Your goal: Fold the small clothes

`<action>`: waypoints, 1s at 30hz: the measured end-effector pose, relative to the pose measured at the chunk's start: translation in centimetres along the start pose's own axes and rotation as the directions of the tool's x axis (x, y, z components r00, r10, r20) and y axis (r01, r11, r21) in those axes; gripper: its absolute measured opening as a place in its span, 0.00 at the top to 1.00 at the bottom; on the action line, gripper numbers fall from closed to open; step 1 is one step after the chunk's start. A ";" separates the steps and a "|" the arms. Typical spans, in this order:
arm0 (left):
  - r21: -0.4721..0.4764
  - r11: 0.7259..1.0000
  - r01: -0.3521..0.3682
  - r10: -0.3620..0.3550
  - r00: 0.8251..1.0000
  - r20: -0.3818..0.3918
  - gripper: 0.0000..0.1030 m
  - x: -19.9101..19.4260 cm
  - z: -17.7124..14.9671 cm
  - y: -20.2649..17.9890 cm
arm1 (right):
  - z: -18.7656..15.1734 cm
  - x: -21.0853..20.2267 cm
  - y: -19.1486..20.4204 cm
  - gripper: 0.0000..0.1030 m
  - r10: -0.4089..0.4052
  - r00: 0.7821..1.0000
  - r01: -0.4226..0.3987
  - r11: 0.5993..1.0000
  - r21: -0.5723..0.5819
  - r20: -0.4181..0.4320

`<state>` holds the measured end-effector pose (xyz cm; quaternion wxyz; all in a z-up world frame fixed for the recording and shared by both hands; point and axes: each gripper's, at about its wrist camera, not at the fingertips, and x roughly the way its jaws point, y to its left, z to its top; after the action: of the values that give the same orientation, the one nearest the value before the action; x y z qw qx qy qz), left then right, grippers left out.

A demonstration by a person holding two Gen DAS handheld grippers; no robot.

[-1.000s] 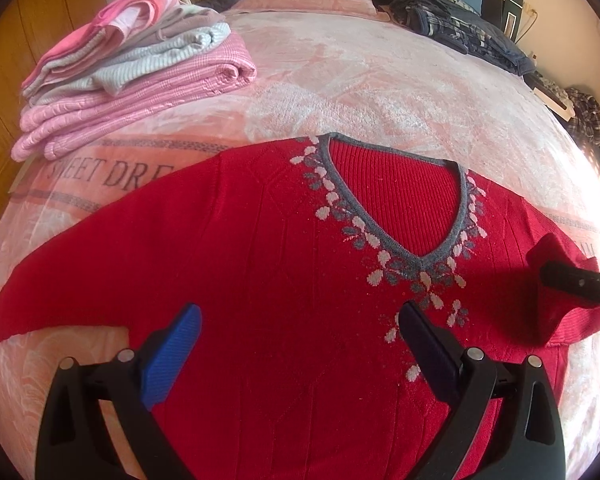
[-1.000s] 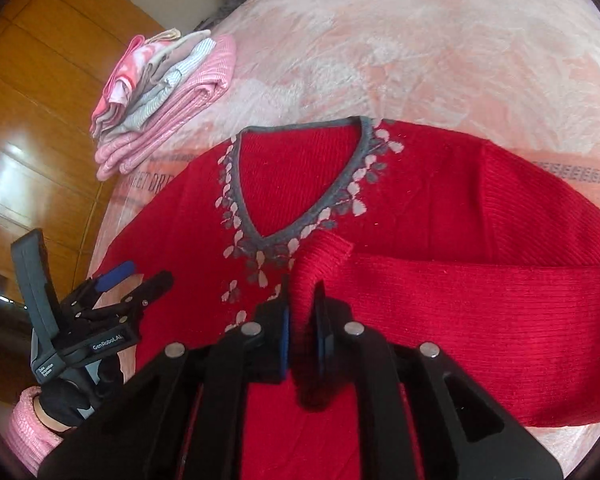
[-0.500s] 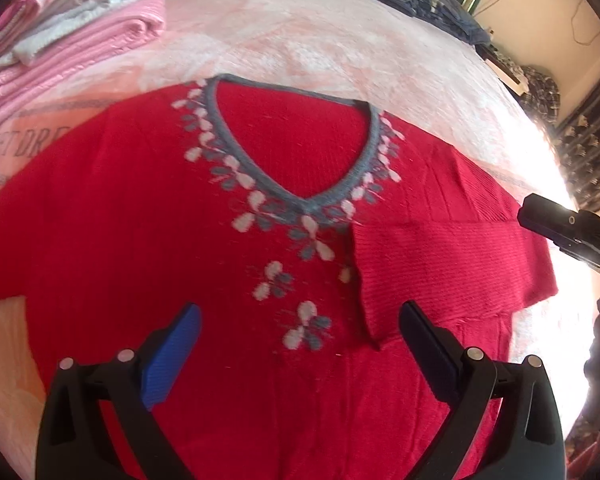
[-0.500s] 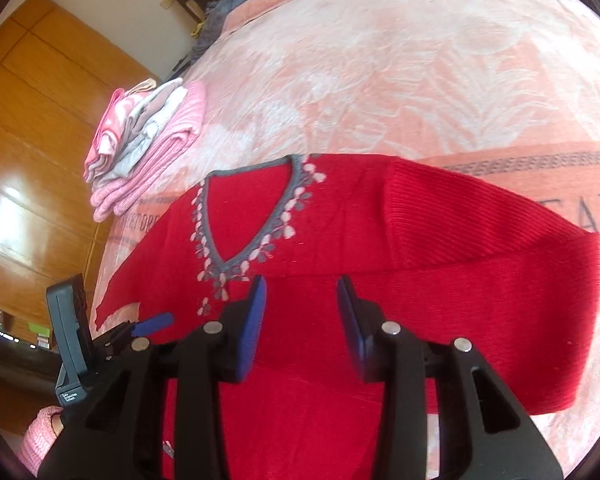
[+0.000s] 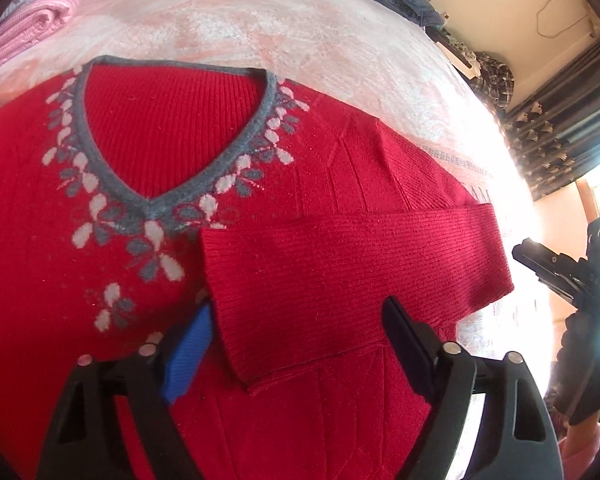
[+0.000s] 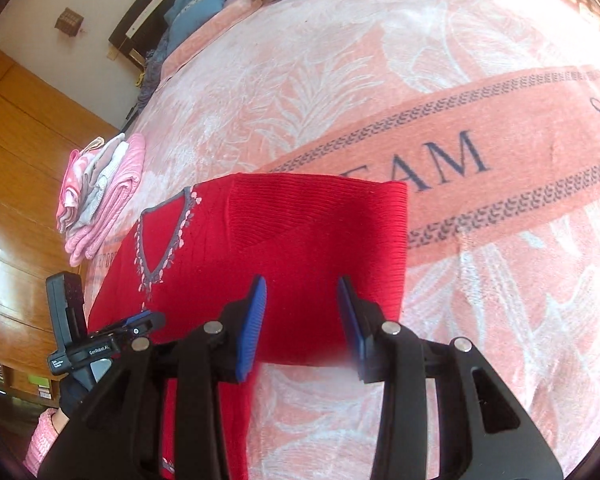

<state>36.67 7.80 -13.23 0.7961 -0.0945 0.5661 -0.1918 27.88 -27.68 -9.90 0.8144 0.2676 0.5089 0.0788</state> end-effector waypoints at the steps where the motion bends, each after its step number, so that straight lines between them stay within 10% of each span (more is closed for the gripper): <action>1: -0.003 1.000 -0.009 0.009 1.000 0.007 0.32 0.1 0.1 -0.1 | -0.1 -0.2 -0.5 0.64 -0.005 1.000 0.005 1.000 0.005 0.003; 6: -0.010 0.998 -0.062 0.062 0.997 0.036 0.93 0.1 0.4 0.0 | -0.4 -1.0 -2.0 0.62 -0.023 1.000 0.022 0.999 0.030 0.013; 18: -0.054 0.996 0.077 -0.067 0.984 0.163 0.95 -4.9 0.8 1.4 | -0.3 0.4 -1.3 0.59 -0.031 1.000 0.031 0.999 0.026 -0.001; 30: -0.109 0.994 -0.006 0.040 0.949 0.312 0.95 -13.5 2.3 9.7 | -0.6 3.5 1.1 0.53 0.026 0.998 -0.025 0.999 0.021 -0.060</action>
<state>36.91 22.02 -4.36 0.8719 -0.1594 0.4430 -0.1346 29.15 -25.18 -12.29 0.7948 0.2800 0.5304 0.0919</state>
